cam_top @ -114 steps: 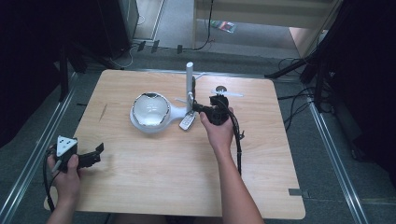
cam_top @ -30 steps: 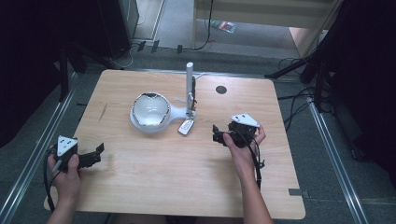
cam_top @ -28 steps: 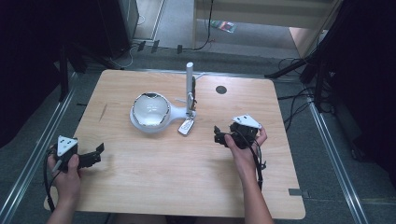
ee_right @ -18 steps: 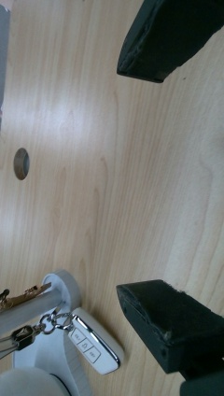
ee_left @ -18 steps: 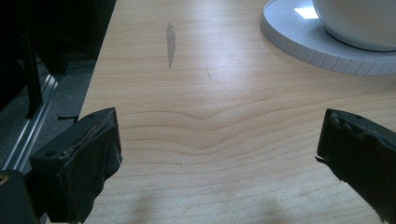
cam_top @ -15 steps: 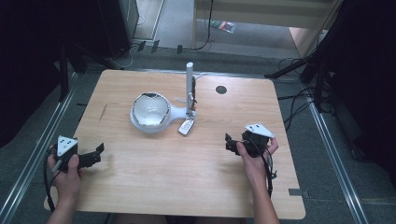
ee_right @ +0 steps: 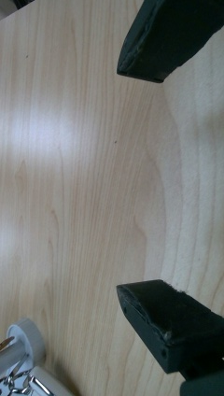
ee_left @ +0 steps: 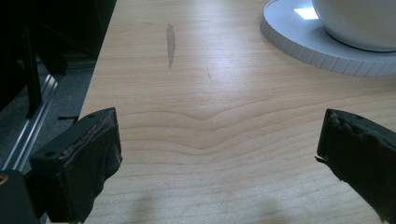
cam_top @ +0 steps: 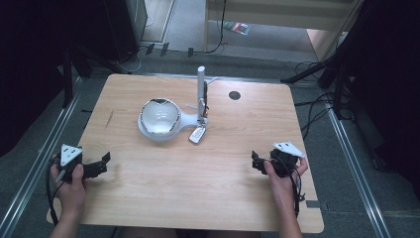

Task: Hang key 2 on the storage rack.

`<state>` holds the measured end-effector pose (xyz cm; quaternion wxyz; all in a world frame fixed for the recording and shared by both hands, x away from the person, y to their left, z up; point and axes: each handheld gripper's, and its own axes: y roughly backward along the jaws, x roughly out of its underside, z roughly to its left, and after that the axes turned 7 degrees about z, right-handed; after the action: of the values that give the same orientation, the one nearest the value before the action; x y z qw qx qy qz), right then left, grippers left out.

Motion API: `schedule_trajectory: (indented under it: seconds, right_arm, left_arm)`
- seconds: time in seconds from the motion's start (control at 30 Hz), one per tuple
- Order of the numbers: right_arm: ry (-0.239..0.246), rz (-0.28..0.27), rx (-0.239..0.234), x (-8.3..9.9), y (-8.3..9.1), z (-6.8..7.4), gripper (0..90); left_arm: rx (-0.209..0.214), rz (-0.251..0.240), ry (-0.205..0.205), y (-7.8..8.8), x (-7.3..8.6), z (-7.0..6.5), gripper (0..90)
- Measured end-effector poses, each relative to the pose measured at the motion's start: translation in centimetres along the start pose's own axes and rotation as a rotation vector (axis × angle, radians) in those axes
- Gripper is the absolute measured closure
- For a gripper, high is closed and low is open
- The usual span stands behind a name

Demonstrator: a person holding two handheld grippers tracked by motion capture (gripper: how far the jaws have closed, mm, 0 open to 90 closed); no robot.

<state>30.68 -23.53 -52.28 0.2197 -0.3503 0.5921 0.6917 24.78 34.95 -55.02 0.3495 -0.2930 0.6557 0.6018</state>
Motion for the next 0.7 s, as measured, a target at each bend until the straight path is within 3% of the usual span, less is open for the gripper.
schedule_trajectory:
  seconds: [0.7]
  right_arm:
    - [-0.019,0.031,0.066,3.0,2.2,-3.4,0.0]
  left_arm:
    - [0.001,-0.003,-0.001,0.0,0.0,0.0,0.2]
